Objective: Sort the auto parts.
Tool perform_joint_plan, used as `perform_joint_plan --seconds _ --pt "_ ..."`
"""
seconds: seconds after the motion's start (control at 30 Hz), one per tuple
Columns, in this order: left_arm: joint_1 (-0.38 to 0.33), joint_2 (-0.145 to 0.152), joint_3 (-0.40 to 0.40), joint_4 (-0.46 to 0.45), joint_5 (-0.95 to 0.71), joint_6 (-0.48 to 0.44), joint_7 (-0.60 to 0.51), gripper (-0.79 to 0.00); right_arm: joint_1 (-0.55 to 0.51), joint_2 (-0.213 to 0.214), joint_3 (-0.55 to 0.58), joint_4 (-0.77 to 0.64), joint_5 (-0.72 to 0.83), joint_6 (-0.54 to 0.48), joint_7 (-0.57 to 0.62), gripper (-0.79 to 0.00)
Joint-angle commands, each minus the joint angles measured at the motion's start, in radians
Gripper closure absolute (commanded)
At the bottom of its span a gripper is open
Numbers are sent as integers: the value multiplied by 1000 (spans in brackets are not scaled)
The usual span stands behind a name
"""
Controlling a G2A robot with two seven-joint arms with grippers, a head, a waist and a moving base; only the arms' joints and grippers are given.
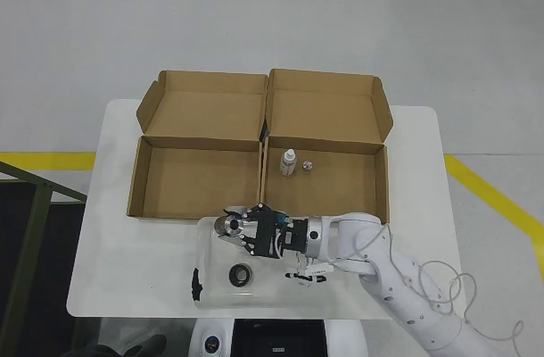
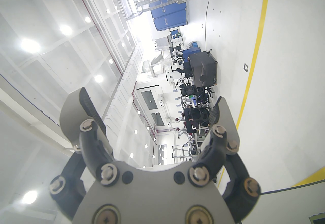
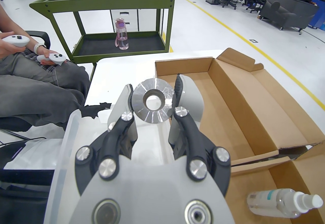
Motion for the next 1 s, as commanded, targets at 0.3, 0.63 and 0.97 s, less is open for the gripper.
perform_joint_plan --seconds 0.3,0.63,0.97 --pt "0 0 0 0 0 0 0 -785 9 -8 9 17 16 37 -33 0" --pt "0 0 0 0 0 0 0 -785 43 -21 -2 55 10 72 -22 0" --pt "0 0 0 0 0 0 0 -785 137 -45 -29 138 19 127 80 0"
